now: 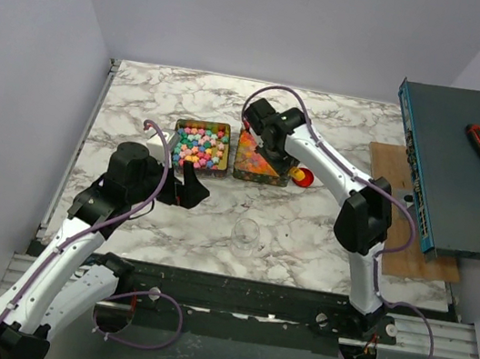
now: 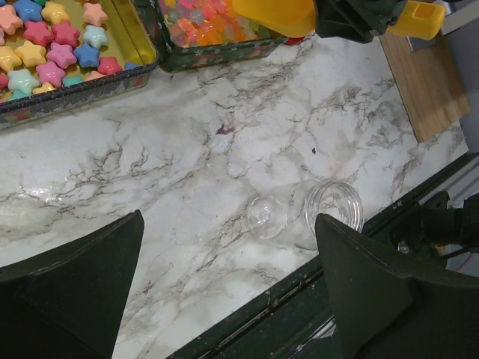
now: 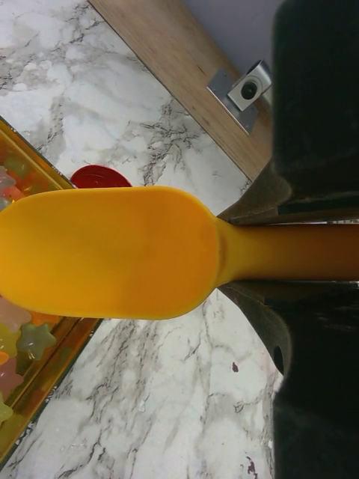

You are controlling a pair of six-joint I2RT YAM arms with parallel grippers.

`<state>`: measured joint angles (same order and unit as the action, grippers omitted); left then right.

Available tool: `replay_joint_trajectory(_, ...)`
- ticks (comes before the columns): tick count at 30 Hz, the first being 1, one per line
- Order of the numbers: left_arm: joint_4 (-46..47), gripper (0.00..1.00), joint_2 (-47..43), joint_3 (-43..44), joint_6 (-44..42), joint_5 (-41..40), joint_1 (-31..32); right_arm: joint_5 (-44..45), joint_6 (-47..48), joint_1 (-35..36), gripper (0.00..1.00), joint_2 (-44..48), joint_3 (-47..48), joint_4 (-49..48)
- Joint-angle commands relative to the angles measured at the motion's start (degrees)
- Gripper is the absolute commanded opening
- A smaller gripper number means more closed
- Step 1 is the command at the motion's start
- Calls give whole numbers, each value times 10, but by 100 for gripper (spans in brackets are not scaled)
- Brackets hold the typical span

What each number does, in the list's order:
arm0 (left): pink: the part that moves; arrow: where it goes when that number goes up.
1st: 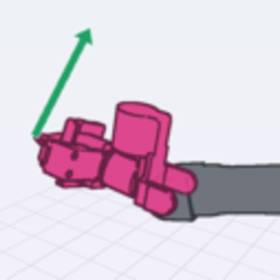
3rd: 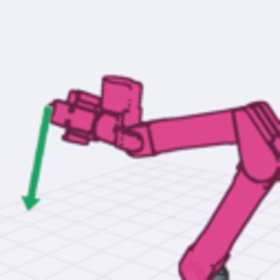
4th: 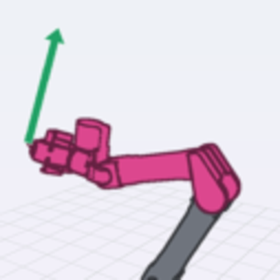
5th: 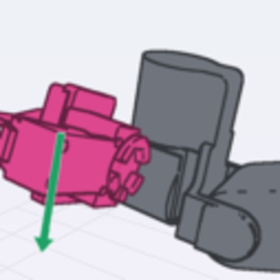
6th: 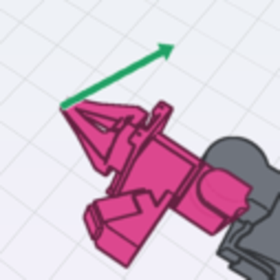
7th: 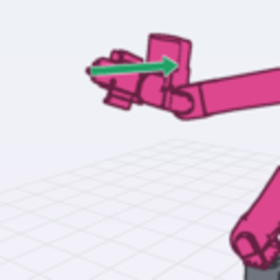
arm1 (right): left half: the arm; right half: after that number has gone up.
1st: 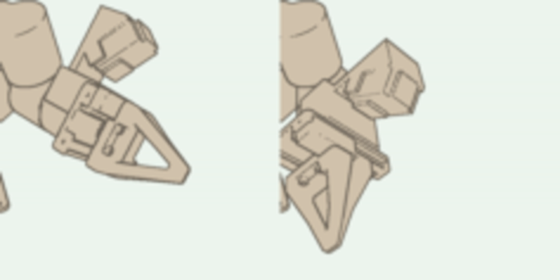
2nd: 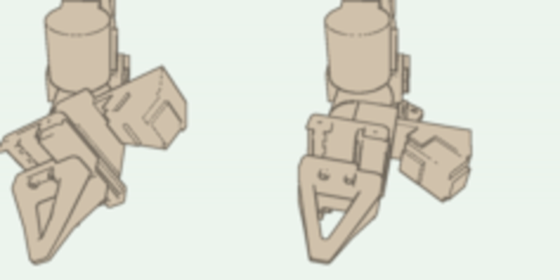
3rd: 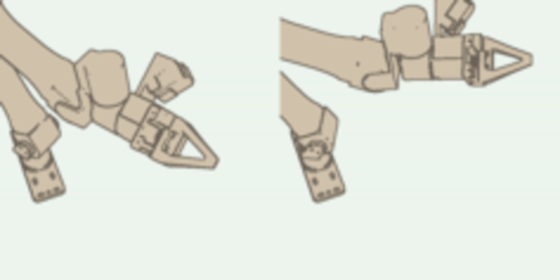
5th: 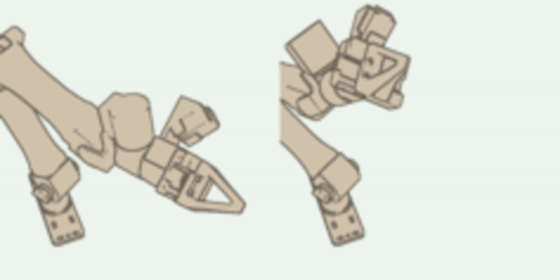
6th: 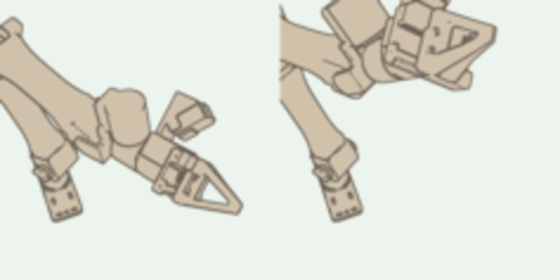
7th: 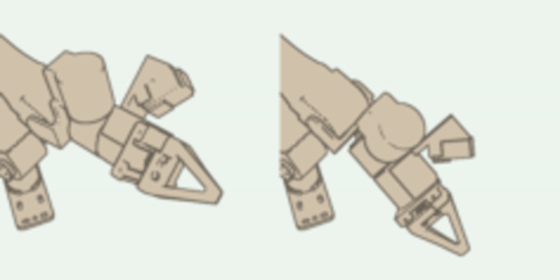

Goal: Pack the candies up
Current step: Scoop the fake candies from the storage box.

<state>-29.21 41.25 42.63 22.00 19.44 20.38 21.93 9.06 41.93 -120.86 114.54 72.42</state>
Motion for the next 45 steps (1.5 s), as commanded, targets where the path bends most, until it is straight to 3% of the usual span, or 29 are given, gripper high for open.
replay_joint_trajectory(1,4,99,0,-4,0,-11,3,24,7,-5,1,-25,26,7)
replay_joint_trajectory(33,-9,99,27,4,-12,-49,0,-19,78,-10,1,-152,113,-51)
replay_joint_trajectory(45,-9,99,45,9,-13,-49,-8,-23,98,-13,1,-157,118,-93)
